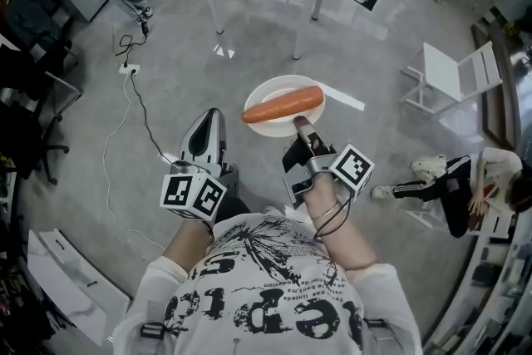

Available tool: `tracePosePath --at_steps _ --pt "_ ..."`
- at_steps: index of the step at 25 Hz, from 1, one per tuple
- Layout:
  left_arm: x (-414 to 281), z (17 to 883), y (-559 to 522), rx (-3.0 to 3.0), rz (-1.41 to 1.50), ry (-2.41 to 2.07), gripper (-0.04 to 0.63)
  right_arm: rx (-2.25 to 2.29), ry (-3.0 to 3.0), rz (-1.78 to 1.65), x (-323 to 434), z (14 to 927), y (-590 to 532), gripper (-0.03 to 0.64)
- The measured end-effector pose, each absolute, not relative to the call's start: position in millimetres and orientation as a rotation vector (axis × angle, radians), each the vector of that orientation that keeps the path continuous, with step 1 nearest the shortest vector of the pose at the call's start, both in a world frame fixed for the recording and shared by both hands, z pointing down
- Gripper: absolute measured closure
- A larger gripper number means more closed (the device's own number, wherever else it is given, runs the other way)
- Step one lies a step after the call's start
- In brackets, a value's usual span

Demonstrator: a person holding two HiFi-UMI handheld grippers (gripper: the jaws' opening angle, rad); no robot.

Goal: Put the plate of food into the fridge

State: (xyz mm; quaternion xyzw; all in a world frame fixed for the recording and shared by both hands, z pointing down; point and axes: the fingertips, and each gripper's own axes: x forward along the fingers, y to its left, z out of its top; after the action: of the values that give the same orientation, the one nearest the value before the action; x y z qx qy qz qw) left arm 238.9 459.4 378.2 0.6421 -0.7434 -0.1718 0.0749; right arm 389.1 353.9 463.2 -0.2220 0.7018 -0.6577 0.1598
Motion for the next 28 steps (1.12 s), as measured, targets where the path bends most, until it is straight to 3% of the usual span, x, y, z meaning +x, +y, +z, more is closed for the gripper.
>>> tracePosePath --at_steps 8,17,28 --pt "165.1 369.4 412.5 1.983 -0.508 -2.198 0.588 -0.718 1.951 -1.863 325.4 460.9 315.7 0.598" --pt "48.8 371.2 358.0 2.115 -0.303 -2.149 0.588 -0.789 1.880 -1.818 209.3 450.3 271.9 0.597" --pt "-22.2 380.6 335.7 2.215 -0.262 -2.046 0.588 -0.826 1.844 -1.807 129.7 448.1 251.0 0.597"
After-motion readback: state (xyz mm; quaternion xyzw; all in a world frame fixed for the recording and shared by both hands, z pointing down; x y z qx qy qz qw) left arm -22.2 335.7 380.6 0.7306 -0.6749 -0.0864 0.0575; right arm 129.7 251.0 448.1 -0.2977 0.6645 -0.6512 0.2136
